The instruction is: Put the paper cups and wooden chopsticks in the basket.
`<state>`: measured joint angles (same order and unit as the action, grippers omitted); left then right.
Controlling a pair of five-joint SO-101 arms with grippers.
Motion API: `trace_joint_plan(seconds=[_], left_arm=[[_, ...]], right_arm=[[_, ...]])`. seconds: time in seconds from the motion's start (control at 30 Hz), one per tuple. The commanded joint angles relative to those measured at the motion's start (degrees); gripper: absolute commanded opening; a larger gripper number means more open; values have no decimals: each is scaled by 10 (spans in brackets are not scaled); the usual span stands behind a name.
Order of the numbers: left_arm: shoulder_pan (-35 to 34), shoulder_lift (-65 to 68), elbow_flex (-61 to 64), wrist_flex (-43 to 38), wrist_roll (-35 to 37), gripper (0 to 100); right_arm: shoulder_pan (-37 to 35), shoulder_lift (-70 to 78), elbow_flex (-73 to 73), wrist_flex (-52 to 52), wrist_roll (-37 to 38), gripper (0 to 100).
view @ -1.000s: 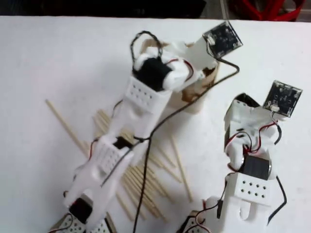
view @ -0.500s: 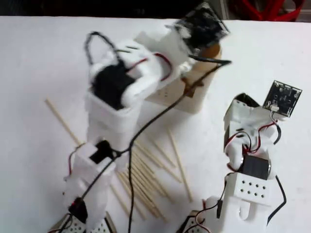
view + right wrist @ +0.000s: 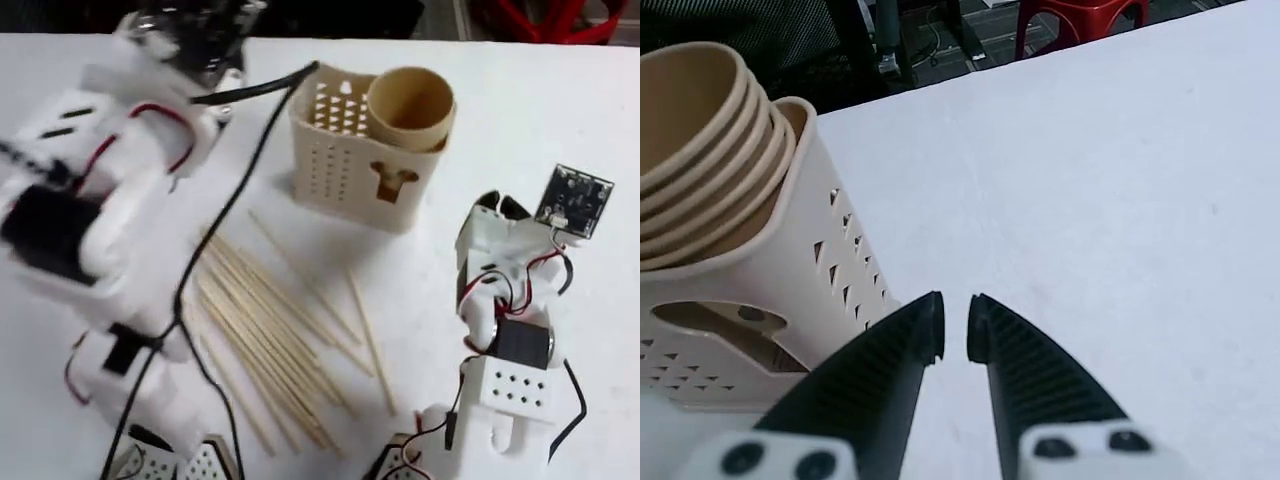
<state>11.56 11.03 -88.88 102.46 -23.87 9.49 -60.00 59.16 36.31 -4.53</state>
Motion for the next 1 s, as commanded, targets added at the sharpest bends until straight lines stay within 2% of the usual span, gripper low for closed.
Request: trace_joint_plan(seconds=[0.0,0.23,0.37,0.5,0.7,0.77,0.97], left_arm=[[-36,-138,181,2,7,24],[-85,-350,473,-23,11,23],[-138,-456,642,-69,47,23],[-189,-572,838,-149,59,23],[-238,-776,1160,-312,61,23],[-263,-837,1252,-360,61,24],[-328,-954,1474,-470,102,24]], right_arm=[[-21,-7,-4,4,30,59],[-44,-7,-4,13,41,59],[-55,-7,-4,21,57,60],[-55,-7,1,20,57,60],[-56,-14,-3,29,59,60],[-56,-14,-13,41,78,60],[-114,-14,-65,118,120,60]])
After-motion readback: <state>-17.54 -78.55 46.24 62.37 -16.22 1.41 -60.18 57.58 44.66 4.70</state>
